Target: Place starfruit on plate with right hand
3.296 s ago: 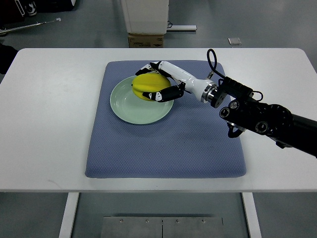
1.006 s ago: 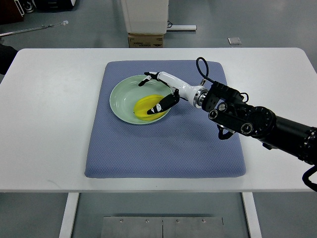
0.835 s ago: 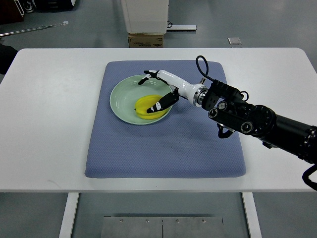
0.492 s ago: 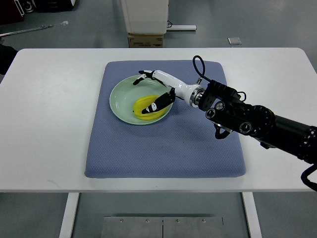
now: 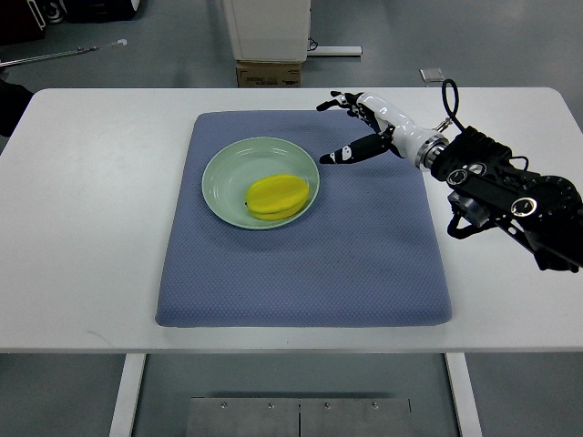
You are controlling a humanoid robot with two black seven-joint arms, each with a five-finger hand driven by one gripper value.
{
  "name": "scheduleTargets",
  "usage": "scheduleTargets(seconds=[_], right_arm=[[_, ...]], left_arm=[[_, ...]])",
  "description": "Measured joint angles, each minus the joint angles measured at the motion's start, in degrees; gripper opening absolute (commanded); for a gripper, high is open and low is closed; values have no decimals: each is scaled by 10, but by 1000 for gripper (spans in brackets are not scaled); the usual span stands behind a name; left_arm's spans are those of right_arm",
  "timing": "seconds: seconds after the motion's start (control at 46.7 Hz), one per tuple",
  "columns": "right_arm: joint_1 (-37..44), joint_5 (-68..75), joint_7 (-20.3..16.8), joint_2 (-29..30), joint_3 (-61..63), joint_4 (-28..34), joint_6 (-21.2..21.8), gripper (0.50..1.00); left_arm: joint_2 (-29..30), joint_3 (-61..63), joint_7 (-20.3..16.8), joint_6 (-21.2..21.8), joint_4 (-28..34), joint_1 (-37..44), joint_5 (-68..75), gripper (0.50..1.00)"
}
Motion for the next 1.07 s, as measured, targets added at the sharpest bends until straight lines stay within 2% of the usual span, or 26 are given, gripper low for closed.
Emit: scheduleTargets(seconds=[0.278,0.514,0.77,1.07], right_arm=[[-63,39,-32,-16,84,-12,-15,1000],[-97,111,-30,-17,148,-12,-26,1000],[-110,145,-32,-26,151,-12,-59,1000],[-112,183,-31,-23,151,-13,-67,1000]], left_arm=[[0,0,0,0,0,0,0,1000],[0,0,0,0,0,0,0,1000],[0,0,0,0,0,0,0,1000],[0,0,0,0,0,0,0,1000]])
